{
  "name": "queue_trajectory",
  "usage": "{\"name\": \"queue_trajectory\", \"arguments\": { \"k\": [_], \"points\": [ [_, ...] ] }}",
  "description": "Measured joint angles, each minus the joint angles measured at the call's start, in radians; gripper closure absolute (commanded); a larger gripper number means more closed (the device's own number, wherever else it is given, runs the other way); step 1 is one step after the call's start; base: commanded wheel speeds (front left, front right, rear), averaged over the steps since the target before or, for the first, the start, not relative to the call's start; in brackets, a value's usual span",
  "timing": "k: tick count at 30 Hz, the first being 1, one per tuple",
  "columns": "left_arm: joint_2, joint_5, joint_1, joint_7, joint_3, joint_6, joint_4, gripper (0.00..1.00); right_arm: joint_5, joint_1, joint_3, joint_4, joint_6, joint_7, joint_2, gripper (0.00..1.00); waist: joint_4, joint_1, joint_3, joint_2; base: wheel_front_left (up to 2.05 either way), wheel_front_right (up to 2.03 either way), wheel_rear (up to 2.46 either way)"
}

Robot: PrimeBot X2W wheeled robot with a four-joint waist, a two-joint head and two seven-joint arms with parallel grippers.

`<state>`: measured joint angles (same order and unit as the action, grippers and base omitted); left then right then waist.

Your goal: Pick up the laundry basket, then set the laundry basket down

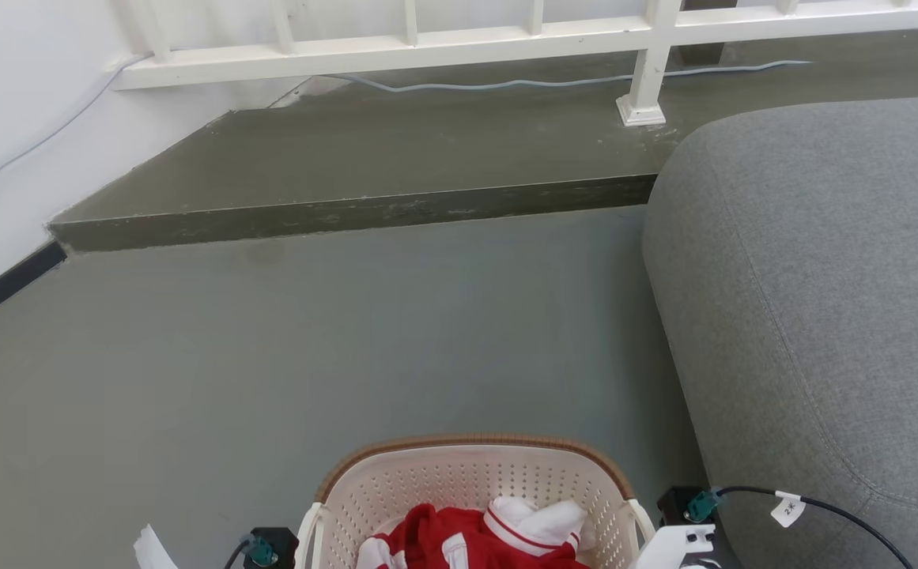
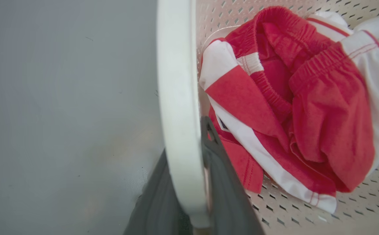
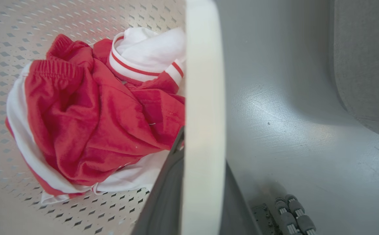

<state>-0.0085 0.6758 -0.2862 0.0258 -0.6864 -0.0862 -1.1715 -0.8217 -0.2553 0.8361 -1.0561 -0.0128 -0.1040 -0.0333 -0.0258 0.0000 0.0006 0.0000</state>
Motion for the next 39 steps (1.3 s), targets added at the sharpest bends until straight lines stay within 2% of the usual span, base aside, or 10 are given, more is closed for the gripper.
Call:
{"name": "queue_trajectory", "arguments": {
  "k": [22,39],
  "points": [
    [0.007,0.022,0.001,0.005,-0.023,0.023,0.018,1.0,-0.045,0.0,0.044,0.014,-0.032,0.0,-0.005,1.0,0.001,0.0,0.008,0.0,0.0,0.0,0.0],
    [0.01,0.043,0.003,0.004,-0.031,0.043,0.033,1.0,-0.079,-0.016,0.065,0.02,-0.044,0.004,-0.008,1.0,-0.002,0.0,0.046,0.0,0.0,0.0,0.0]
  ]
}}
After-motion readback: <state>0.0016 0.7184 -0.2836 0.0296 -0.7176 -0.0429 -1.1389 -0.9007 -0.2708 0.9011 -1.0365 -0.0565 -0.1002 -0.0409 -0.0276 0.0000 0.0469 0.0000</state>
